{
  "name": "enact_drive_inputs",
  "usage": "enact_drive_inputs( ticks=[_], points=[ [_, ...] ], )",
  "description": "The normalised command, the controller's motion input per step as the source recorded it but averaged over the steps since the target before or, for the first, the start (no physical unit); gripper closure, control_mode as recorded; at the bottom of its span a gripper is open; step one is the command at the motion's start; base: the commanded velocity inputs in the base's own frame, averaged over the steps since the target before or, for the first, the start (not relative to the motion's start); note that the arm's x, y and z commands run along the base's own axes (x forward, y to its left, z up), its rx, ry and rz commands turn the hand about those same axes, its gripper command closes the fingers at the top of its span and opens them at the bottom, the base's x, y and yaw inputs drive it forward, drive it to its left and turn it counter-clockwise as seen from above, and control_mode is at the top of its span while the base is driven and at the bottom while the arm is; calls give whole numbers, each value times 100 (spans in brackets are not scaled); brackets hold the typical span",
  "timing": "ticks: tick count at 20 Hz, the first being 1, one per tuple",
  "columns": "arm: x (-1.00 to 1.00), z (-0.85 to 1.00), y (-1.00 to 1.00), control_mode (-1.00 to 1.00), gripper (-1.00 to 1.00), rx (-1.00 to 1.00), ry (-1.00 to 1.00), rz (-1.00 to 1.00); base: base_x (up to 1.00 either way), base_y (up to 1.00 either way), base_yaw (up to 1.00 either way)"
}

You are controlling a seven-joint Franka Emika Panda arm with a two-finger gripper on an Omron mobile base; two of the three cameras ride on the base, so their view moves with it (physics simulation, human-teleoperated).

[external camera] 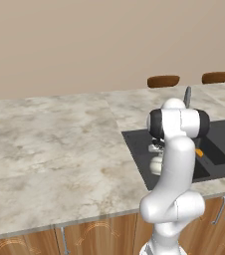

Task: Open the cabinet, pick the kettle from the cabinet, and place it in the sink.

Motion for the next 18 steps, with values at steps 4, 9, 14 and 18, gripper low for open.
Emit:
enact_drive_inputs(
  ticks=[4,9,14,18],
  points=[
    [-14,-5,8,-100,-100,0,0,0,0,0,0],
    [-16,-1,8,-100,-100,0,0,0,0,0,0],
    [-8,2,5,-100,-100,0,0,-4,0,0,0],
    [-12,7,8,-100,-100,0,0,-7,0,0,0]
  ],
)
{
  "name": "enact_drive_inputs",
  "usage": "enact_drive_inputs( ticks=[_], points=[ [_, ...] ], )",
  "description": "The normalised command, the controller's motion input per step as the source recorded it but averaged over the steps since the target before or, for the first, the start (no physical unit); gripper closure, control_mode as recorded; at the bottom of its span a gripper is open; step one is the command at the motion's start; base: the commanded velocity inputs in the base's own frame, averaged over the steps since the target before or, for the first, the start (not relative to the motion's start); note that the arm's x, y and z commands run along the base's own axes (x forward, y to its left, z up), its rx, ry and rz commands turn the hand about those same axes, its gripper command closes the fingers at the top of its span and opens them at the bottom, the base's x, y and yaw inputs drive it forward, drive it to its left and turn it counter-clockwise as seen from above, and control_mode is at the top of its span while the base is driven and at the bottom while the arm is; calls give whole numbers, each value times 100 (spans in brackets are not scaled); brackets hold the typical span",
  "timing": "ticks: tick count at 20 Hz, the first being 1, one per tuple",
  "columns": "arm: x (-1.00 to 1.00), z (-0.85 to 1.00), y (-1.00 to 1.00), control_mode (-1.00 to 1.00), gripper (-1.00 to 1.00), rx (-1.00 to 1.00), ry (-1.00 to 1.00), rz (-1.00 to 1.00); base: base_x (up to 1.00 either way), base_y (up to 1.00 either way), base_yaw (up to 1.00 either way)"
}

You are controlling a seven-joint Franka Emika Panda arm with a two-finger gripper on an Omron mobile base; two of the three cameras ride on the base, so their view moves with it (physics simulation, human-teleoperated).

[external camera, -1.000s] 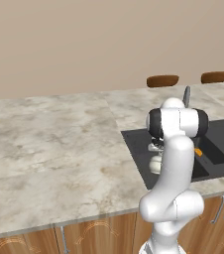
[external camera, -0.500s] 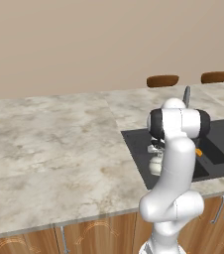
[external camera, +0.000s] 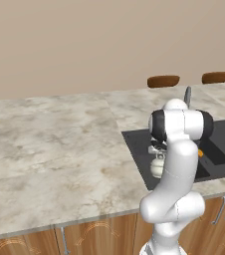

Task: Open the cabinet, pick the kettle from the cabinet, and place it in the sink.

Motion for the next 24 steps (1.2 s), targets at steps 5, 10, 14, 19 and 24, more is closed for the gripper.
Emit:
enact_drive_inputs(
  ticks=[5,10,14,19,24],
  points=[
    [-13,8,3,-100,-100,-3,0,-7,0,0,0],
    [-14,8,0,-100,-100,-5,0,-8,0,0,0],
    [-14,9,-1,-100,-100,-8,0,-9,0,0,0],
    [-12,12,0,-100,-100,-12,1,-8,0,0,0],
    [-14,20,0,-100,-100,-8,4,-6,0,0,0]
  ],
)
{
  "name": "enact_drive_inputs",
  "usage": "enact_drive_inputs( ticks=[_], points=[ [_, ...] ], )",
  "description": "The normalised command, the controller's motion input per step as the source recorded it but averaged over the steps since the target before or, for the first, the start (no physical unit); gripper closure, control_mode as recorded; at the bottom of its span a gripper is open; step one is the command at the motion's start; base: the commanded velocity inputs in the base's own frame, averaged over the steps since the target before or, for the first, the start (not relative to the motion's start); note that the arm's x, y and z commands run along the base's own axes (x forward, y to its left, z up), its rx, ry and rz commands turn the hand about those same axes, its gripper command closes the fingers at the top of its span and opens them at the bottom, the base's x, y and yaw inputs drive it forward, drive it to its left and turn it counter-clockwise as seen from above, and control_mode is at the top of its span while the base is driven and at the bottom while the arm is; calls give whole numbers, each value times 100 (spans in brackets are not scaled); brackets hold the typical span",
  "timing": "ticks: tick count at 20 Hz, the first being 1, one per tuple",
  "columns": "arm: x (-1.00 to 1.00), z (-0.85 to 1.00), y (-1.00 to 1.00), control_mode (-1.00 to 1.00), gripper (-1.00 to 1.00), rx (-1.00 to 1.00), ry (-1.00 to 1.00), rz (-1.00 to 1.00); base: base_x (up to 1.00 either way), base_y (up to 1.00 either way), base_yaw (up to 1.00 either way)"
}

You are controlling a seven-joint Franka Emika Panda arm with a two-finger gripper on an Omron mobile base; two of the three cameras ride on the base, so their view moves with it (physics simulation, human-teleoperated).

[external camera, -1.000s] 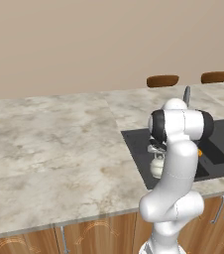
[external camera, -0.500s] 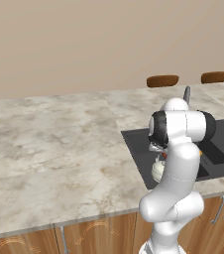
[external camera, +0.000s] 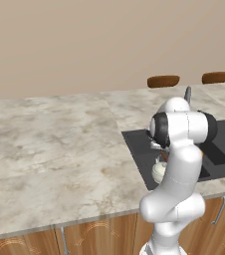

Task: Open the cabinet, pick the kettle from the cabinet, and place it in the sink.

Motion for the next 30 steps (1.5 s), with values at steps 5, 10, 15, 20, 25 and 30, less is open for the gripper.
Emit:
enact_drive_inputs(
  ticks=[5,10,15,20,25,30],
  points=[
    [-31,20,2,-100,-100,0,0,-4,0,0,0],
    [-21,31,4,-100,-100,0,0,0,0,0,0],
    [-13,37,0,-100,-100,0,0,0,0,0,0],
    [-9,39,0,-100,-100,0,0,0,0,0,0],
    [-1,42,0,-100,-100,0,5,0,0,0,0],
    [0,47,1,-100,-100,0,14,0,0,0,0]
  ],
)
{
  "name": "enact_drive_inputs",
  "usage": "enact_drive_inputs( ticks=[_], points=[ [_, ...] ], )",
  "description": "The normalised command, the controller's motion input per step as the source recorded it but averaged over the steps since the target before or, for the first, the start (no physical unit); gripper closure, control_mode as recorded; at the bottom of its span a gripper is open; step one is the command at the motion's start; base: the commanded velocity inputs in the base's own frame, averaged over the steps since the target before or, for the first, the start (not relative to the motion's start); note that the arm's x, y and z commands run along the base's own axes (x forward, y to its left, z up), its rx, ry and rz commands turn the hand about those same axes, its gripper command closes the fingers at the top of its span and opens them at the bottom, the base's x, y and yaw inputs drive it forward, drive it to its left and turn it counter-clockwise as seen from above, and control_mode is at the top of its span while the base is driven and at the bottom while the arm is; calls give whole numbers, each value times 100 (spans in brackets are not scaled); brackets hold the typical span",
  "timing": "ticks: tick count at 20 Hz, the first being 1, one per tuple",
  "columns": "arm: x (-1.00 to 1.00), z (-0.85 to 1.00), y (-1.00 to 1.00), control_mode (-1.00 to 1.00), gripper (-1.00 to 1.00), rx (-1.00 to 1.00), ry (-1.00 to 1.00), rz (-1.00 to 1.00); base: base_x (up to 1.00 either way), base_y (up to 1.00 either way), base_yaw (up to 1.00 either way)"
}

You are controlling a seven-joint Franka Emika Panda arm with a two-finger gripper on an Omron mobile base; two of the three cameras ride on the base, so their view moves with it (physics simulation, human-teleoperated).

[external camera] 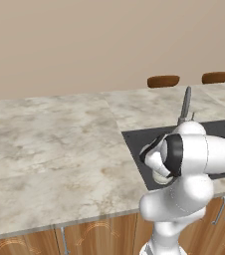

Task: Open the cabinet, pick the kettle from the cabinet, and place it in the sink.

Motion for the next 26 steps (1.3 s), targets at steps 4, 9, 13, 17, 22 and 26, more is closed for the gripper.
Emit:
enact_drive_inputs(
  ticks=[4,9,13,17,22,26],
  points=[
    [-7,35,3,-100,-100,0,14,0,0,0,0],
    [-5,40,9,-100,-100,0,15,-3,0,0,0],
    [-3,41,12,-100,-100,0,8,-3,0,0,0],
    [-1,43,11,-100,-100,0,3,-4,0,0,0],
    [-3,42,9,-100,-100,2,5,-5,0,0,0],
    [-13,33,10,-100,-100,10,3,-6,0,0,0]
  ],
)
